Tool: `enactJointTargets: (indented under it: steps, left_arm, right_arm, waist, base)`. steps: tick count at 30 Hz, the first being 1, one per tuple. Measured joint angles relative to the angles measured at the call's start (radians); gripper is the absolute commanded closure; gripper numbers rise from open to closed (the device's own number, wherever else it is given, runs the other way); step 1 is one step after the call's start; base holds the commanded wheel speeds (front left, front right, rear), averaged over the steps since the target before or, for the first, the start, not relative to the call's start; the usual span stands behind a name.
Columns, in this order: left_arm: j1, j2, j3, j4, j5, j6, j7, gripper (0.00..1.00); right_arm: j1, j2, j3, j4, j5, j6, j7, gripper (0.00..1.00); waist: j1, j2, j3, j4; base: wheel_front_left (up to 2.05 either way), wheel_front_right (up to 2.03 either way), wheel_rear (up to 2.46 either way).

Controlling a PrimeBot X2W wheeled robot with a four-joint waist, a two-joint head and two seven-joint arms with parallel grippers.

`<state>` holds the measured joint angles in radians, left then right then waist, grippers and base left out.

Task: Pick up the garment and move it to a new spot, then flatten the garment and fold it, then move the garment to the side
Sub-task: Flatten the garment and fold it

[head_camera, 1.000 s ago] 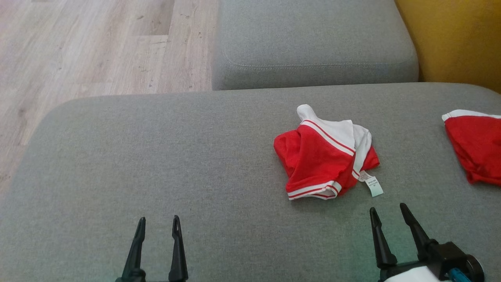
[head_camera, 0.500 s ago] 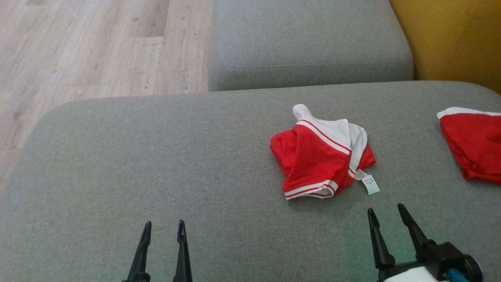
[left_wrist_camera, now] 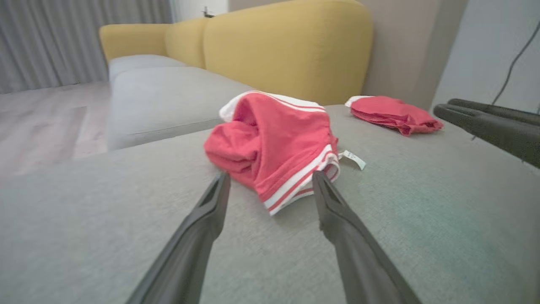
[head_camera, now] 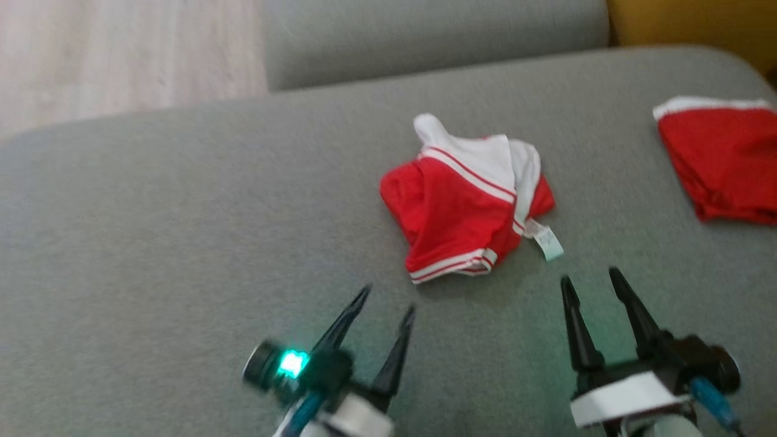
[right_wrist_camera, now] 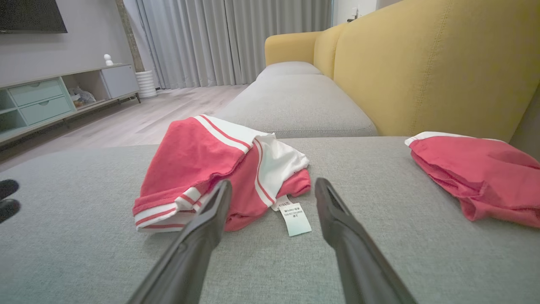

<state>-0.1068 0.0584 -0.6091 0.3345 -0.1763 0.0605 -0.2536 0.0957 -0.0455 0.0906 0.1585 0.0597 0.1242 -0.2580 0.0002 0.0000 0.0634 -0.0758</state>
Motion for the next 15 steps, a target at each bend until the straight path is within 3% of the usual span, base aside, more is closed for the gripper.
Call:
enactJointTargets:
  steps: [10, 15]
  left_arm:
    - [-0.328, -0.003, -0.232, 0.176, -0.046, -0.025, 0.000, 0.00]
    - [-0.402, -0.006, -0.252, 0.212, -0.046, 0.065, 0.000, 0.00]
  right_arm:
    - [-0.113, -0.001, 0.025, -0.004, -0.007, 0.000, 0.000, 0.00]
    - [-0.116, 0.000, -0.020, -0.001, 0.062, 0.000, 0.000, 0.00]
  waist:
    - [0.0001, 0.0000, 0.131, -0.130]
    - [-0.0001, 0.0000, 0.182, -0.186]
  base:
    - [0.00, 0.00, 0.00]
    - [0.00, 0.00, 0.00]
